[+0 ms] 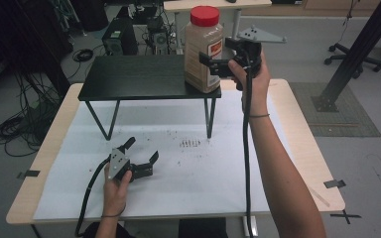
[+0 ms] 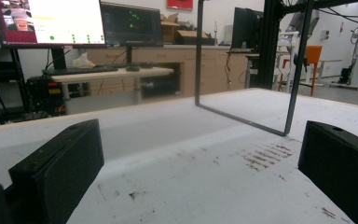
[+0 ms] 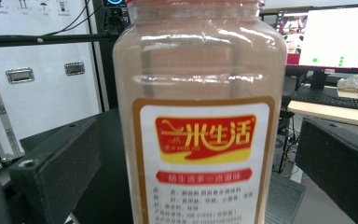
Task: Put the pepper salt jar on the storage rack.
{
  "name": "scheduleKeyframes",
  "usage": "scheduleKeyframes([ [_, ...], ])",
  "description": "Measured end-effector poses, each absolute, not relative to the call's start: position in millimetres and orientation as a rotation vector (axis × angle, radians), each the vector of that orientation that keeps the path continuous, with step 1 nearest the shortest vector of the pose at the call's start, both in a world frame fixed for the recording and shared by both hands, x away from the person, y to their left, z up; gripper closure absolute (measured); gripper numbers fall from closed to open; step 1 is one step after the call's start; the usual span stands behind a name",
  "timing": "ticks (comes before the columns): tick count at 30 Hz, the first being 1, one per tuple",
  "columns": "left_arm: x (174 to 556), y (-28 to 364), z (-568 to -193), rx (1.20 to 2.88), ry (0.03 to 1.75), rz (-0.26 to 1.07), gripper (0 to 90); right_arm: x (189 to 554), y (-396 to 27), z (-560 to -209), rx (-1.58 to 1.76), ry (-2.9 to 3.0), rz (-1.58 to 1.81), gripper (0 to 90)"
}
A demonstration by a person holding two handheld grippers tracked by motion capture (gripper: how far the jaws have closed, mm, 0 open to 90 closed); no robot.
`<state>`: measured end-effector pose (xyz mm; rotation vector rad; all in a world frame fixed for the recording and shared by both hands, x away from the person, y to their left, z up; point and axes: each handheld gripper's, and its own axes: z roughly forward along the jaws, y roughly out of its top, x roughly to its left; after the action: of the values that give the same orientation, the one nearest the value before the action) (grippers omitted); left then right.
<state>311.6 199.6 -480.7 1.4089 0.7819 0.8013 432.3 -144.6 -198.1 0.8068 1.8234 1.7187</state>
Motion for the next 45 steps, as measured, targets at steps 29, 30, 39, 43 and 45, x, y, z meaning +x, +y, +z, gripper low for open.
scheduleKeyframes([
  [29,311.5,199.6,-480.7,1.407,0.781,0.802,0.2,382.7,-171.9,-220.9,0.818,1.767,1.711,0.1],
  [30,311.5,199.6,-480.7,1.407,0.781,0.802,0.2,380.6,-173.4,-221.4,0.819,1.76,1.717,0.1],
  [39,311.5,199.6,-480.8,1.407,0.78,0.802,0.3,363.5,-188.4,-231.7,0.829,1.728,1.737,0.1],
  [43,311.5,199.6,-480.7,1.407,0.781,0.801,0.3,357.6,-196.3,-237.7,0.842,1.717,1.744,0.1],
  [45,311.6,199.6,-480.7,1.408,0.78,0.801,0.3,354.9,-200.7,-241.9,0.849,1.711,1.749,0.1],
])
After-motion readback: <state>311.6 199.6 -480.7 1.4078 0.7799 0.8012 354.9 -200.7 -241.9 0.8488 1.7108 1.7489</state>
